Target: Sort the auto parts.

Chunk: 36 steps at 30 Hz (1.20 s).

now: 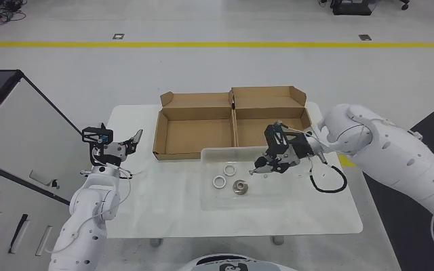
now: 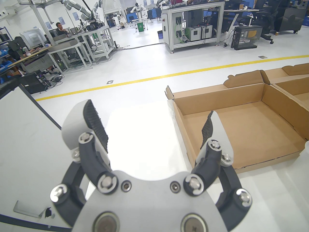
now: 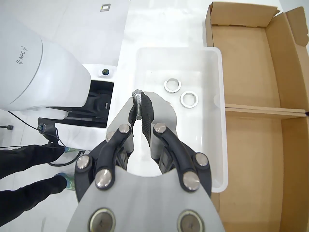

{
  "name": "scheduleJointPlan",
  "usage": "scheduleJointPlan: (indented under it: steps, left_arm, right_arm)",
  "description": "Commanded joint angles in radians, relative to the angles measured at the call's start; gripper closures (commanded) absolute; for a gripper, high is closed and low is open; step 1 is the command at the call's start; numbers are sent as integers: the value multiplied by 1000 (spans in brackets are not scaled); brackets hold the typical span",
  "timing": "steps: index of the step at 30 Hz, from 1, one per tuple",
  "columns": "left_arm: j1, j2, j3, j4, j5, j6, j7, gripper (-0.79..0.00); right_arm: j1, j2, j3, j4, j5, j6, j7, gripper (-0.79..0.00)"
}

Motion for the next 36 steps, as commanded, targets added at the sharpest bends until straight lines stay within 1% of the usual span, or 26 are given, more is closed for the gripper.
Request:
scheduleJointPlan:
  steps: [1, 7, 11, 16, 36]
  left_arm:
    - [0, 0, 0, 0, 0, 0, 0, -785]
    - [0, 0, 0, 0, 0, 0, 0, -785]
    - [0, 0, 0, 0, 0, 0, 0, -785]
    - [0, 0, 0, 0, 0, 0, 0, -785]
    - [0, 0, 0, 0, 0, 0, 0, -785]
  right_arm:
    - [6, -6, 1, -1, -4, 0, -24, 0]
    - [38, -37, -14, 7, -9, 0, -103, 0]
    - [62, -58, -23, 4, 13, 0, -184, 0]
    - [63, -67, -22, -7, 43, 0, -290, 0]
    - [63, -67, -22, -7, 43, 0, -290, 0]
